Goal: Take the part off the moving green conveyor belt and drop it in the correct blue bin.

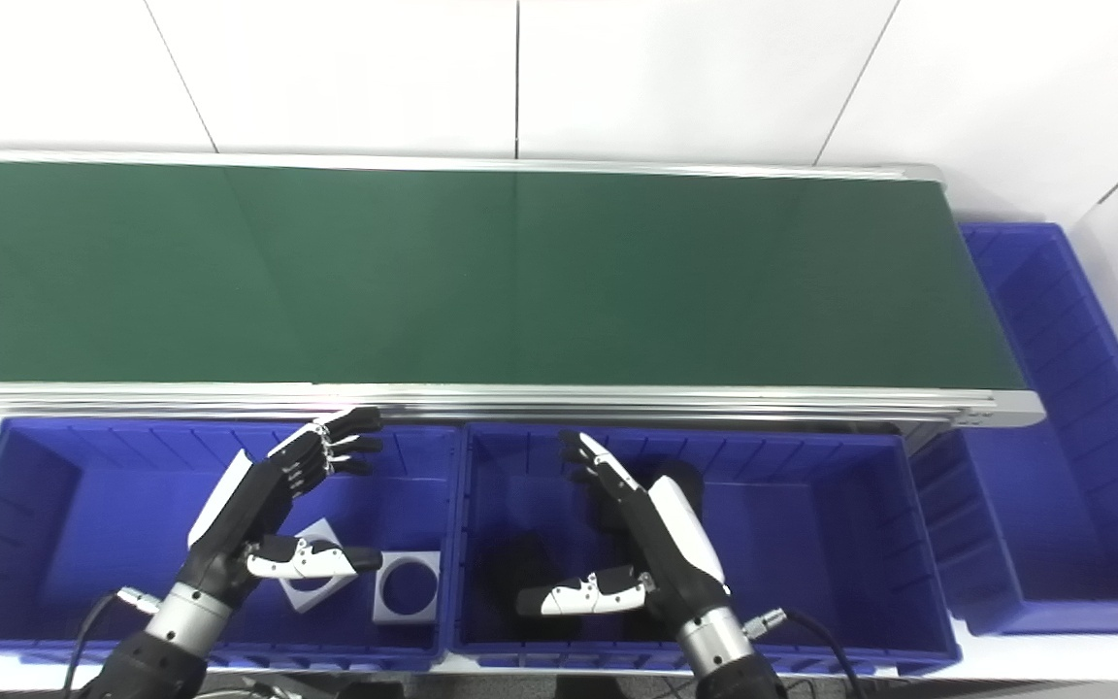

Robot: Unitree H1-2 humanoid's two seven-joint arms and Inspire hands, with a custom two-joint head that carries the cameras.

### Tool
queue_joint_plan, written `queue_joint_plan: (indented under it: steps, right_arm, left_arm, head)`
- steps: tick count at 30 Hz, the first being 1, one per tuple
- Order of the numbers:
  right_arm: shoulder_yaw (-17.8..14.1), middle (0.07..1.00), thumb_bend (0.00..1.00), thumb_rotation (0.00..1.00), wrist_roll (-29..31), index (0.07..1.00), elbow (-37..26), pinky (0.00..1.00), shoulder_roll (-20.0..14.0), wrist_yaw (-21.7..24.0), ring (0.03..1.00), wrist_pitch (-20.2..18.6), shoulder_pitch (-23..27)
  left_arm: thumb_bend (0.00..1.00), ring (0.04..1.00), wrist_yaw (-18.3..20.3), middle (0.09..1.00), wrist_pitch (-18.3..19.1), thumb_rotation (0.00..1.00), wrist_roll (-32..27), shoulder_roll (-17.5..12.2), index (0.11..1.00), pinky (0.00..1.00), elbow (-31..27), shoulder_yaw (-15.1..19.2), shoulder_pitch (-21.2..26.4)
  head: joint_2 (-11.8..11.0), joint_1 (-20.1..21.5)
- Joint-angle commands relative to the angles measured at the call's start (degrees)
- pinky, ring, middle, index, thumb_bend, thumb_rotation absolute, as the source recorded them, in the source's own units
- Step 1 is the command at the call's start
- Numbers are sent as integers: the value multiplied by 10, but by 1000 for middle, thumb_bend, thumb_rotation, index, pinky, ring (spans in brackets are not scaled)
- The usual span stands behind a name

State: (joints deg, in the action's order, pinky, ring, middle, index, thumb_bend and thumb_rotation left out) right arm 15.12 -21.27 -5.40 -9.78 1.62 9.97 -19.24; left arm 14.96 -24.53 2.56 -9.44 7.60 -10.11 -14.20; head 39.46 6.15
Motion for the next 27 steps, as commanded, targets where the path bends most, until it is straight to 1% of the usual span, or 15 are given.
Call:
queue_joint_plan:
  steps: [1,8,10,13,17,21,27]
  right_arm:
    - [-3,869,843,236,5,917,-3,776,4,-12,818,41,3]
    - [-3,868,836,240,3,918,3,762,5,-15,817,49,6]
    - [-3,867,838,222,10,916,5,763,7,-14,817,50,6]
    - [-3,865,839,222,6,913,7,758,7,-16,813,53,7]
    - [-3,864,844,219,4,918,1,759,8,-12,813,42,5]
    - [-2,856,847,238,2,919,1,753,8,-12,806,43,6]
    - [-2,861,851,221,4,916,-1,757,9,-9,808,38,5]
  left_arm:
    - [916,773,-10,835,-24,270,-4,-7,832,690,-8,-1,9]
    - [917,774,-12,835,-24,265,-4,-9,833,692,-4,-2,12]
    - [918,777,-12,837,-24,262,-4,-10,834,696,-2,-2,13]
    - [920,776,-13,838,-24,271,-2,-12,836,689,-3,-2,13]
    - [917,778,-10,839,-24,260,-6,-12,835,693,-2,-2,14]
    - [921,776,-8,838,-24,260,-10,-12,835,693,-1,-2,14]
    - [930,780,-8,841,-24,276,-9,-13,835,699,-2,-2,13]
  head:
    - [1,0]
    - [1,1]
    - [0,2]
    - [1,3]
    - [1,3]
    - [1,3]
    - [2,4]
